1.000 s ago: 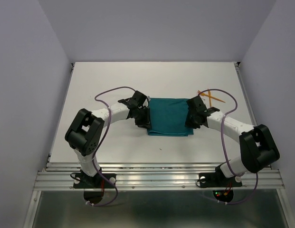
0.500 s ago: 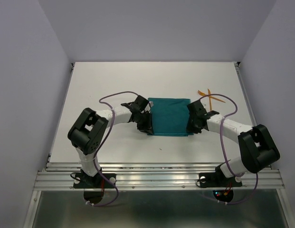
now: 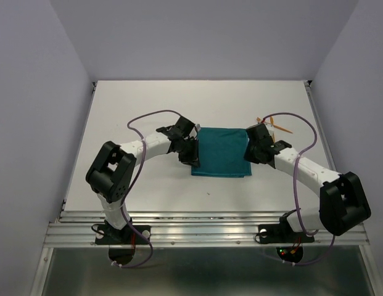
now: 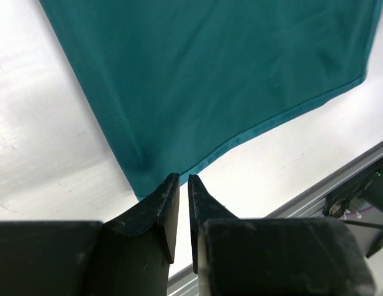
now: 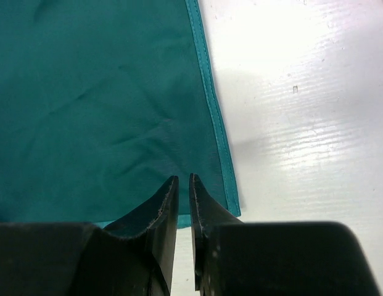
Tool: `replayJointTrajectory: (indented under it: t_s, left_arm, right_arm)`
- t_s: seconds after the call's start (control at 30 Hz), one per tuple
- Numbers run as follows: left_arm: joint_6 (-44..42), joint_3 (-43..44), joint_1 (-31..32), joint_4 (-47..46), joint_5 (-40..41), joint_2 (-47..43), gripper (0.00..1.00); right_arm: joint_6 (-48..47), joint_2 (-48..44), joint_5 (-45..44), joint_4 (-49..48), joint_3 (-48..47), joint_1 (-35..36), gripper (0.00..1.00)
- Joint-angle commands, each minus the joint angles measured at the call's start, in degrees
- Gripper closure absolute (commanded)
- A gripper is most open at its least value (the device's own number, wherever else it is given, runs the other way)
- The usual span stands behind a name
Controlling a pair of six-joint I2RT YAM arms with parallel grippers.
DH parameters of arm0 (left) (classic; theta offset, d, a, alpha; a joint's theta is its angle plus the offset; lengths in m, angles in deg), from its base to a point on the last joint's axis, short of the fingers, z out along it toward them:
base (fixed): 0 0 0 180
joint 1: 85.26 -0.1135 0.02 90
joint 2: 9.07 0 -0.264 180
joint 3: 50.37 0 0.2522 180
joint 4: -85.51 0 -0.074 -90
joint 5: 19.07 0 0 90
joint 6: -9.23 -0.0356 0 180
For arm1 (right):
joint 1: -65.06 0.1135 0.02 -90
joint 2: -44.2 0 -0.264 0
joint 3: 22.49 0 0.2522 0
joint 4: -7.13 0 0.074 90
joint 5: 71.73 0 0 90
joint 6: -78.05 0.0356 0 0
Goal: Fold the napkin into a case and place the utensils inside
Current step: Smooth out the square-folded napkin at the center of the board.
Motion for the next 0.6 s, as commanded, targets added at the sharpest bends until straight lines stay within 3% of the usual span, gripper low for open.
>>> replayJointTrajectory:
  t_s: [0.0, 0.37, 0.57]
  left_arm:
    - [-1.8, 3.7, -0.6, 2.1, 4.0, -1.4, 0.77]
    - [-0.6, -3.9, -1.0, -3.9, 2.0, 4.4, 0.78]
    - [-1.9, -1.8, -1.0, 0.0, 5.9, 1.2, 0.78]
  right_arm:
    - [-0.4, 2.3, -2.3, -1.3, -1.8, -0.1, 0.82]
    - [2.8, 8.7, 5.0, -8.8, 4.6, -0.1, 0.83]
    - [0.5, 6.3, 1.5, -6.9, 0.9, -0.1, 0.82]
